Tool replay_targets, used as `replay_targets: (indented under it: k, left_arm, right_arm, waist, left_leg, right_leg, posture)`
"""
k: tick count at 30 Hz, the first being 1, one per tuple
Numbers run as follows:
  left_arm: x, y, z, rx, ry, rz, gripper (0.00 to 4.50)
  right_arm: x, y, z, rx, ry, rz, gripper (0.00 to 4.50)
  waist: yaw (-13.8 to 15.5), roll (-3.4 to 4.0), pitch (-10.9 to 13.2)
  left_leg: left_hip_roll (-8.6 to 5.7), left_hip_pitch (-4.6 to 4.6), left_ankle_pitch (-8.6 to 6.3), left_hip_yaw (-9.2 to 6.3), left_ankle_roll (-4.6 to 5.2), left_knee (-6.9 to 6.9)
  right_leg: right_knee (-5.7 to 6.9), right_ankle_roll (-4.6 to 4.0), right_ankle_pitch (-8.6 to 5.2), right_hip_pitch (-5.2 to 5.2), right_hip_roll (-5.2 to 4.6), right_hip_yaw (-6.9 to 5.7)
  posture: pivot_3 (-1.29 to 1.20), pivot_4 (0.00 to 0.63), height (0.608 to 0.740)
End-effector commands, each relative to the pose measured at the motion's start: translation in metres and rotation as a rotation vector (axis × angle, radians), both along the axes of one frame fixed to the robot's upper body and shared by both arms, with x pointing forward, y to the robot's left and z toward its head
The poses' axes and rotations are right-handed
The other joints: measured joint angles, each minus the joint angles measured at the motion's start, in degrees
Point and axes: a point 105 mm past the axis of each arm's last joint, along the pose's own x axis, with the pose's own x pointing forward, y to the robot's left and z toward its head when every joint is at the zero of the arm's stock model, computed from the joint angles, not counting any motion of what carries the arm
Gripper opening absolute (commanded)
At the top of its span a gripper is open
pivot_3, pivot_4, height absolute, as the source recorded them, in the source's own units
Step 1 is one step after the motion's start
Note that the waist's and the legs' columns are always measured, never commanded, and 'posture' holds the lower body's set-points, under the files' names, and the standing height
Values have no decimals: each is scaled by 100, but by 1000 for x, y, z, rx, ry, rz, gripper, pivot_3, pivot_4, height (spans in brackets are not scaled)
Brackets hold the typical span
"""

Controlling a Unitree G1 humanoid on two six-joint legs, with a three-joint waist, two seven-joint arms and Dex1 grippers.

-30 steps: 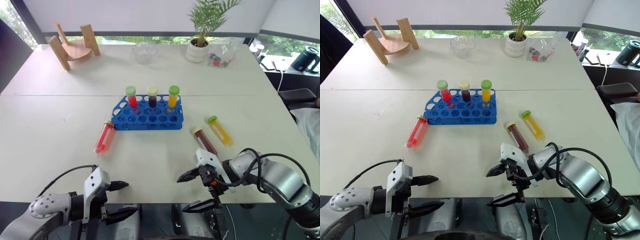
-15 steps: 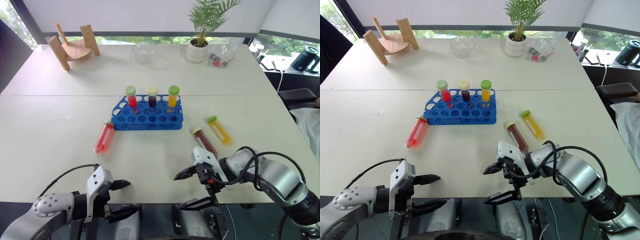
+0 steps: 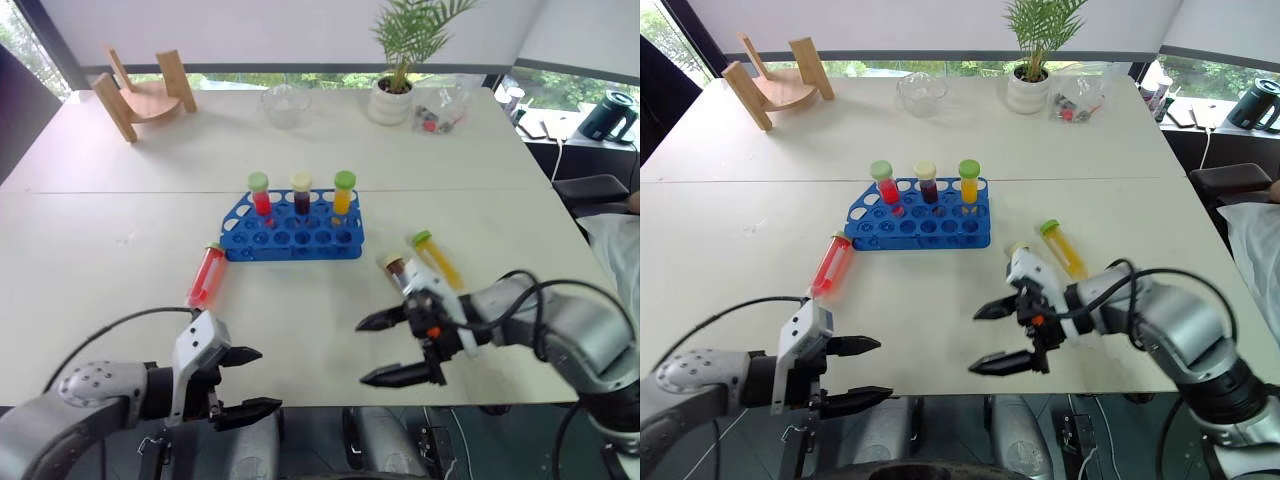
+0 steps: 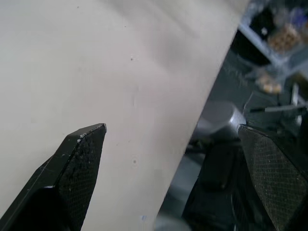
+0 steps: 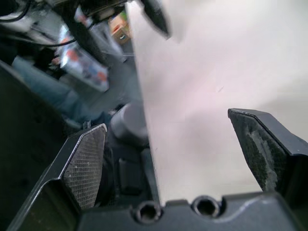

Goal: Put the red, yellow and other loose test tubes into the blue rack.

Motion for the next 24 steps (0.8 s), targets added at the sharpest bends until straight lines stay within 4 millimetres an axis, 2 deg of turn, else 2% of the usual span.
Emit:
replay_targets:
  k: [1,3,4,6,8,10,13,15,24]
  left_arm:
    - [35,21,54,92,-233,-50,4477]
    - [63,31,94,125,-391,-50,4477]
    - [70,31,104,130,-426,-60,4477]
    - [75,30,115,153,-470,-102,4477]
    - [79,28,121,166,-504,-128,4477]
    - [82,24,125,173,-534,-146,4477]
    - [84,19,127,176,-568,-169,4477]
    - [84,16,125,168,-577,-174,4477]
    - [78,10,98,149,-542,-135,4477]
  right_arm:
    - [48,-37,56,-67,-227,-145,4500]
    - [99,-78,72,-231,-379,-338,4500]
    - [117,-92,74,-297,-411,-408,4500]
    - [153,-110,77,-346,-397,-600,4500]
    - [169,-123,71,-419,-347,-680,4500]
    - [171,-130,59,-509,-298,-650,4500]
    - [168,-125,50,-543,-179,-589,4500]
    - [169,-121,47,-557,-131,-574,4500]
    - [175,-102,23,-597,-15,-525,4500]
  waist:
    - [13,5,9]
    - [37,15,34]
    - [16,17,31]
    - [-55,10,16]
    - [-190,-5,9]
    - [-210,-6,9]
    - [-178,2,13]
    - [-192,9,18]
    - [-207,13,19]
  left_leg:
    - [0,4,0,1,0,-3]
    - [0,1,2,-3,-1,17]
    - [3,-8,2,-5,-2,28]
    - [2,4,0,16,-4,30]
    - [0,-1,-1,74,-1,-2]
    - [0,-31,0,94,0,-13]
    - [3,-130,6,101,-10,-18]
    - [4,-158,8,115,-13,-15]
    - [8,-121,4,120,-4,7]
  right_leg:
    - [-1,-1,0,1,0,0]
    - [3,-12,5,-5,3,-10]
    - [-8,-24,11,-32,3,-18]
    - [-31,-28,13,-11,-7,-10]
    - [-51,-17,19,4,-19,28]
    - [-59,72,69,-38,-21,50]
    - [-32,64,61,-156,-14,56]
    - [-2,54,55,-207,-12,68]
    - [25,60,60,-176,-4,81]
  posture:
    - [0,150,740]
    - [0,150,740]
    - [0,150,740]
    - [0,150,740]
    - [0,150,740]
    - [0,150,740]
    - [0,150,740]
    - [0,150,740]
    - [0,150,740]
